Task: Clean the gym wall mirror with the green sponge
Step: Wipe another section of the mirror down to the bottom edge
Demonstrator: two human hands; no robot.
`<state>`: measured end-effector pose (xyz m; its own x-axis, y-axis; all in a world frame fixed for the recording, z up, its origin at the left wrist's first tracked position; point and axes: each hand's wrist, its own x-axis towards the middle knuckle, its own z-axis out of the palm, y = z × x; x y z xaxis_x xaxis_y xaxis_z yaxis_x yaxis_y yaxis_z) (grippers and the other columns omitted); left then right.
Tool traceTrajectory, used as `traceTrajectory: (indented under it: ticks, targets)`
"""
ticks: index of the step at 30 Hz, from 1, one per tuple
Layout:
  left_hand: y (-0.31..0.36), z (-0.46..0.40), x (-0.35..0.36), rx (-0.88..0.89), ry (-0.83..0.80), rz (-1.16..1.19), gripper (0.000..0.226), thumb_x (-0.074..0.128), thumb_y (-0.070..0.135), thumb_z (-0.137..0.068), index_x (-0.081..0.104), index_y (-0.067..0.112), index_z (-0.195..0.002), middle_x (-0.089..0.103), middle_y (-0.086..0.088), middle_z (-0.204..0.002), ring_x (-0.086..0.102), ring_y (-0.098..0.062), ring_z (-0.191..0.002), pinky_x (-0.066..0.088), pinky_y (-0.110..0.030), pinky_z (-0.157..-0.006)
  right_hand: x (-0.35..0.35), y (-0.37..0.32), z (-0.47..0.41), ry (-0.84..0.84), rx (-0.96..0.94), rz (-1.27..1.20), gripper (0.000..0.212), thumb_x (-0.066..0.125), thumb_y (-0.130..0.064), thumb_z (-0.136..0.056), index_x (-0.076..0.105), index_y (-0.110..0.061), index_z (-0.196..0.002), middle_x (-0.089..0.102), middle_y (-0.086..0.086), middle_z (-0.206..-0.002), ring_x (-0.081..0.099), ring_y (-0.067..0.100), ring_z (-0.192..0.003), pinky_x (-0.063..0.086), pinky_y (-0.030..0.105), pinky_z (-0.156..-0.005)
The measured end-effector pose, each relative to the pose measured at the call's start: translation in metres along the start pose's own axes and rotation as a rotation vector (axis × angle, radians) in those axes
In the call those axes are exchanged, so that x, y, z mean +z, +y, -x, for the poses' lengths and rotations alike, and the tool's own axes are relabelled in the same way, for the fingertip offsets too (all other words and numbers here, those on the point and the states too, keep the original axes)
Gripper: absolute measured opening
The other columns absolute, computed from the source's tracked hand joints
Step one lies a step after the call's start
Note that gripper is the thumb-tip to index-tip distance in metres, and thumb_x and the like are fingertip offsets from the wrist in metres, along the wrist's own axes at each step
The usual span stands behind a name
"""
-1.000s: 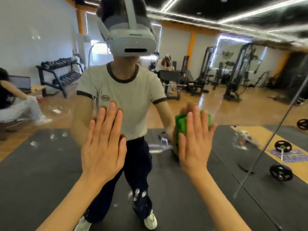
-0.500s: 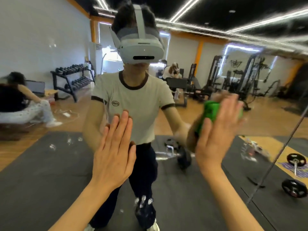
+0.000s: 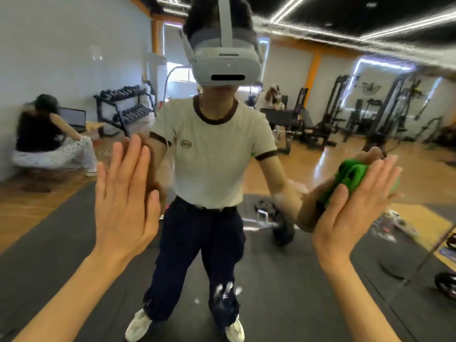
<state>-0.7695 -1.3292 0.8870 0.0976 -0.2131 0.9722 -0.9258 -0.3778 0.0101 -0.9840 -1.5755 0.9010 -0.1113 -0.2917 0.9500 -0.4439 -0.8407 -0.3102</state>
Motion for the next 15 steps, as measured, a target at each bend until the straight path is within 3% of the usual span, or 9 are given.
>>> traceTrajectory:
  ticks: [2,3,5,7,9,12,15]
  targets:
    - [-0.002,0.002,0.006,-0.002,0.021,-0.033,0.061,0.038,0.020,-0.098,0.023,0.000,-0.154,-0.005,0.012,-0.169,-0.002,-0.012,-0.156,-0.003,-0.035,-0.127,0.007,-0.036,0.010,0.024,0.159,-0.015,0.055,0.026,-0.028,-0.108,0.017,0.002,-0.153,0.021,0.028,-0.160,0.007,0.030,-0.153,0.001,0.060,-0.120]
    - [-0.002,0.003,0.009,-0.006,0.044,-0.050,0.061,0.037,0.022,-0.099,0.023,0.001,-0.154,-0.005,0.012,-0.169,-0.002,-0.012,-0.156,-0.001,-0.035,-0.127,0.013,-0.063,0.017,-0.036,0.118,-0.037,0.055,0.033,-0.025,-0.103,0.021,0.000,-0.150,0.025,0.026,-0.157,0.011,0.029,-0.151,0.003,0.057,-0.119]
    - [-0.003,0.003,0.012,-0.013,0.065,-0.071,0.062,0.036,0.024,-0.100,0.021,0.003,-0.157,-0.005,0.011,-0.169,-0.001,-0.012,-0.156,0.001,-0.035,-0.127,0.024,-0.114,0.048,-0.218,-0.184,-0.001,0.062,0.045,-0.020,-0.089,0.027,-0.005,-0.147,0.024,0.019,-0.156,0.016,0.029,-0.148,0.006,0.051,-0.120]
    - [-0.005,0.006,0.013,0.006,0.051,-0.074,0.065,0.034,0.026,-0.102,0.013,0.010,-0.161,-0.005,0.010,-0.170,-0.001,-0.013,-0.157,0.001,-0.036,-0.127,0.028,-0.129,0.084,-0.329,-0.600,0.052,0.072,0.046,-0.022,-0.096,0.013,-0.009,-0.159,0.003,0.009,-0.168,0.002,0.023,-0.155,-0.003,0.043,-0.126]
    - [-0.008,0.006,0.013,0.036,0.056,-0.079,0.065,0.030,0.029,-0.104,0.005,0.014,-0.162,-0.007,0.009,-0.170,-0.002,-0.014,-0.157,0.001,-0.036,-0.127,0.026,-0.091,0.092,-0.310,-0.742,0.080,0.075,0.046,-0.026,-0.102,0.001,-0.011,-0.161,-0.009,0.004,-0.169,-0.004,0.020,-0.156,-0.005,0.043,-0.126]
    - [-0.007,0.005,0.014,0.043,0.067,-0.087,0.060,0.022,0.032,-0.108,0.002,0.015,-0.162,-0.009,0.009,-0.169,-0.004,-0.013,-0.156,0.000,-0.035,-0.127,0.002,-0.027,0.082,-0.270,-0.516,0.124,0.060,0.030,-0.027,-0.111,0.001,-0.013,-0.161,-0.007,0.001,-0.169,-0.003,0.020,-0.156,-0.005,0.045,-0.126]
    - [-0.006,0.005,0.015,0.051,0.075,-0.091,0.060,0.021,0.032,-0.108,0.001,0.015,-0.162,-0.010,0.010,-0.169,-0.004,-0.013,-0.156,0.000,-0.035,-0.127,0.002,-0.045,0.089,-0.268,-0.306,0.062,0.057,0.022,-0.029,-0.112,-0.002,-0.015,-0.161,-0.010,-0.001,-0.169,-0.006,0.020,-0.156,-0.009,0.045,-0.125]
